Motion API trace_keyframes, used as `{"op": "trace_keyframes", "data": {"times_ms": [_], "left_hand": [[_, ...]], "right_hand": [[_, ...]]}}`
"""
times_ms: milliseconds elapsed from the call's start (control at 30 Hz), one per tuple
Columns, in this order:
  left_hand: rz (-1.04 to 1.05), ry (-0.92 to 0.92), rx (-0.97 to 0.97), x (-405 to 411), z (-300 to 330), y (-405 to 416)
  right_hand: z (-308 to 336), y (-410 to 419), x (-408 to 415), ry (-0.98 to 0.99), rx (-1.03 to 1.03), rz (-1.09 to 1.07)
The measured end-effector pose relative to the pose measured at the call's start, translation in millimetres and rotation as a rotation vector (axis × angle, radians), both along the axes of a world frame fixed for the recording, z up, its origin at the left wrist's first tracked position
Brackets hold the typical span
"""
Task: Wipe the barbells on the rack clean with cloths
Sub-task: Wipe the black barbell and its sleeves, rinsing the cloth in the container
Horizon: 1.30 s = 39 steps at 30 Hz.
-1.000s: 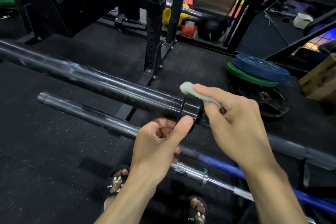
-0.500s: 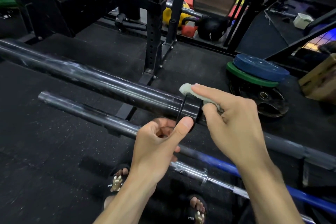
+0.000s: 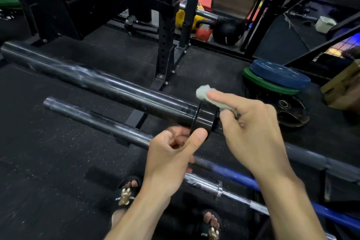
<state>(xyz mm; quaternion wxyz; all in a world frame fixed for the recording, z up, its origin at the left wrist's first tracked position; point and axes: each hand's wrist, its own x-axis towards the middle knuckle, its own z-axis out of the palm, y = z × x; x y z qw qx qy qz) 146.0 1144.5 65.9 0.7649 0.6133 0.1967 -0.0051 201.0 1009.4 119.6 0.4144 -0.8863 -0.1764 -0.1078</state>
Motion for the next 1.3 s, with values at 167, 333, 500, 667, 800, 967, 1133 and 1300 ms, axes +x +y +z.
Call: {"op": "trace_keyframes", "data": {"times_ms": [167,333,500,667,800,967,1133,1300], "left_hand": [[-0.140,0.006,-0.050,1.1,-4.1,14.4],[-0.153,-0.018,-0.091,0.4,-5.6,15.5],[-0.091,0.008,-0.149,3.1,-5.3,5.2],[-0.071,0.012,-0.157,4.5,-5.9,3.9],[-0.077,-0.007,-0.153,5.6,-9.4,6.1],[-0.119,-0.045,-0.190,5.3,-12.7,6.4],[-0.079,-0.027,-0.170,5.6,-11.3,5.9],[-0.102,-0.028,-0.140,5.4,-11.7,8.9]], "right_hand": [[4.8,-13.2,6.5,0.049,0.018,-0.149],[15.2,-13.7,-5.9,-0.131,0.140,-0.095],[-6.3,-2.3,-20.3,-0.189,0.107,0.146],[-0.9,1.6,8.3,-0.004,-0.039,-0.029],[4.6,-3.9,-0.1,-0.046,0.018,-0.006],[-3.3,0.4,-27.8,-0.191,0.083,0.243],[-1.0,6.5,-5.9,-0.113,0.096,0.051],[1.9,4.9,-0.6,-0.023,0.099,0.004]]}}
